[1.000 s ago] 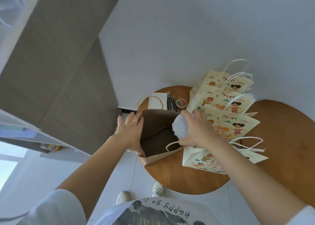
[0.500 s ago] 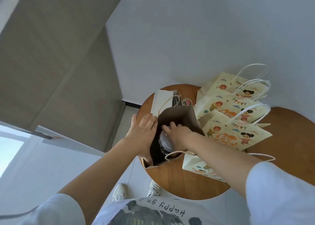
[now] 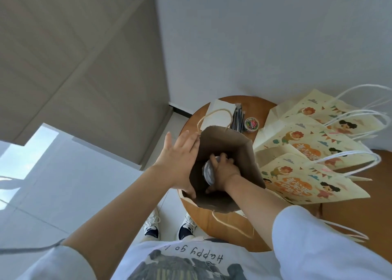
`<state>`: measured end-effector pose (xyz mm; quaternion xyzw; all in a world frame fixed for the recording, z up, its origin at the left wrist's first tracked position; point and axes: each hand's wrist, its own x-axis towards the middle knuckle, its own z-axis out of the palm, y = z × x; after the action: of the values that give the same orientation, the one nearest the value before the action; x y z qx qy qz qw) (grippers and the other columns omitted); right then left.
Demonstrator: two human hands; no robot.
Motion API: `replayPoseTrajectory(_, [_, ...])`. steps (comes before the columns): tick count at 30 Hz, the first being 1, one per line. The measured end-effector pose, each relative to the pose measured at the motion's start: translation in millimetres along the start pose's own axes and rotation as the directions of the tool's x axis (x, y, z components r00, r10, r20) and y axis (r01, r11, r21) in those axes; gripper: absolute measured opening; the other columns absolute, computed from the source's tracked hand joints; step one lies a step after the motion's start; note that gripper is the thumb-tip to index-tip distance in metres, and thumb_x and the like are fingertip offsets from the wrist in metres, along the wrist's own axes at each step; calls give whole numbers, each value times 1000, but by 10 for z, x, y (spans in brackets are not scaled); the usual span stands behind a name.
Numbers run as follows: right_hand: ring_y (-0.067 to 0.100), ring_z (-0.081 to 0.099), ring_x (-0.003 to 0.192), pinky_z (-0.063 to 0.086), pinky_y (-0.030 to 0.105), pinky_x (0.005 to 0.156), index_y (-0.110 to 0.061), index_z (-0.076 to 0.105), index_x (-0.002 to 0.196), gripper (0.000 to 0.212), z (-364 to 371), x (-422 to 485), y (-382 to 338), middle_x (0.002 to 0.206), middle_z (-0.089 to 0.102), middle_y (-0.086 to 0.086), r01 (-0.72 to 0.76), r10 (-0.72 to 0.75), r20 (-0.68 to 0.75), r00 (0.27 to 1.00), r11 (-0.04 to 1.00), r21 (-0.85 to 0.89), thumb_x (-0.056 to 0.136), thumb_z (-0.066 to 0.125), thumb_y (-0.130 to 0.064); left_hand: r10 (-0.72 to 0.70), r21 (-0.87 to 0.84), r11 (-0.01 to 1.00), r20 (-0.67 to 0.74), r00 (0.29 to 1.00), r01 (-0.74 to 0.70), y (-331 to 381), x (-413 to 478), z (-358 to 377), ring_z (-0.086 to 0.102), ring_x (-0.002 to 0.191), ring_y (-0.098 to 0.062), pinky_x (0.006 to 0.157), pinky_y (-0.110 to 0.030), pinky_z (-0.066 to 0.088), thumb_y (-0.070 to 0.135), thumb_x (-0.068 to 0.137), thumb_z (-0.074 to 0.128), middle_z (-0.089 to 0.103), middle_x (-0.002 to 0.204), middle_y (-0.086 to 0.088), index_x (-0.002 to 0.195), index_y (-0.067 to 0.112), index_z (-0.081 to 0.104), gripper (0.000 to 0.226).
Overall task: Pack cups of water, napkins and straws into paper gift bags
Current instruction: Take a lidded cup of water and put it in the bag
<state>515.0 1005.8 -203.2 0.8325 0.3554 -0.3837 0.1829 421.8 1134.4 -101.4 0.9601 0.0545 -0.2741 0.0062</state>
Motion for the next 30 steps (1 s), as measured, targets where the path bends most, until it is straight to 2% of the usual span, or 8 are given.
replayPoseTrajectory(4, [38,32,129,43,45,97,-26,5,147,102,-168,-147,-7,146,18,15,19,-17,-24,1000,998,65,74,66,-60,-22,-81,996,-3,1000,22,1,14,-27,-6,146,-26,116,-57,4,73,64,66,-6,159,-5,151,12,-4,127])
replayPoseTrajectory(7, [27,50,113,48,39,91,-18,39,133,53,-431,-462,6,128,48,9,140,-78,-238,968,957,254,88,55,-42,-15,-173,985,-14,1000,12,-5,17,-17,-3,146,-23,118,-51,5,69,69,65,0,159,-1,152,14,3,117])
replayPoseTrajectory(9, [17,60,86,53,32,76,-17,56,106,20,-599,-727,79,97,62,2,246,-72,-411,909,888,389,92,51,-31,-6,-280,960,-46,999,-7,-15,19,-47,4,145,-20,119,-43,8,63,75,64,7,159,0,152,16,11,105])
replayPoseTrajectory(14, [11,50,55,41,21,54,-11,58,77,13,-872,-1064,403,63,55,0,409,237,-687,687,656,635,89,52,-13,-193,-762,645,-227,955,-52,-74,-5,-124,54,114,-11,93,-16,41,18,89,59,58,128,3,122,19,60,33])
replayPoseTrajectory(18, [12,47,58,39,23,55,-8,58,77,13,-1036,-825,686,66,55,2,390,459,-588,666,457,799,88,51,-10,-495,-925,378,-229,838,-30,-132,188,-221,65,84,-19,73,-20,48,1,89,50,70,96,6,74,13,64,24])
replayPoseTrajectory(22, [19,52,66,40,28,59,-1,57,77,16,-1196,-278,923,72,57,11,214,442,-425,790,451,867,87,47,-9,-594,-989,140,-124,795,-50,-294,634,-384,65,68,-13,71,-34,53,0,91,41,68,80,6,76,10,57,24])
replayPoseTrajectory(28, [26,55,63,53,39,71,-5,52,66,26,-1193,752,1065,69,55,17,-93,313,-62,948,457,885,91,43,-1,-329,-886,443,-22,944,134,-387,1785,-143,60,95,-18,79,-26,47,10,89,52,67,107,-1,100,17,67,19])
replayPoseTrajectory(30, [24,51,62,48,35,60,-8,45,60,31,-1048,1053,1071,61,49,11,-206,296,52,954,517,831,90,43,0,-266,-848,506,24,964,161,-314,2120,-12,58,104,-21,83,-24,46,11,90,52,63,118,-3,107,13,67,23])
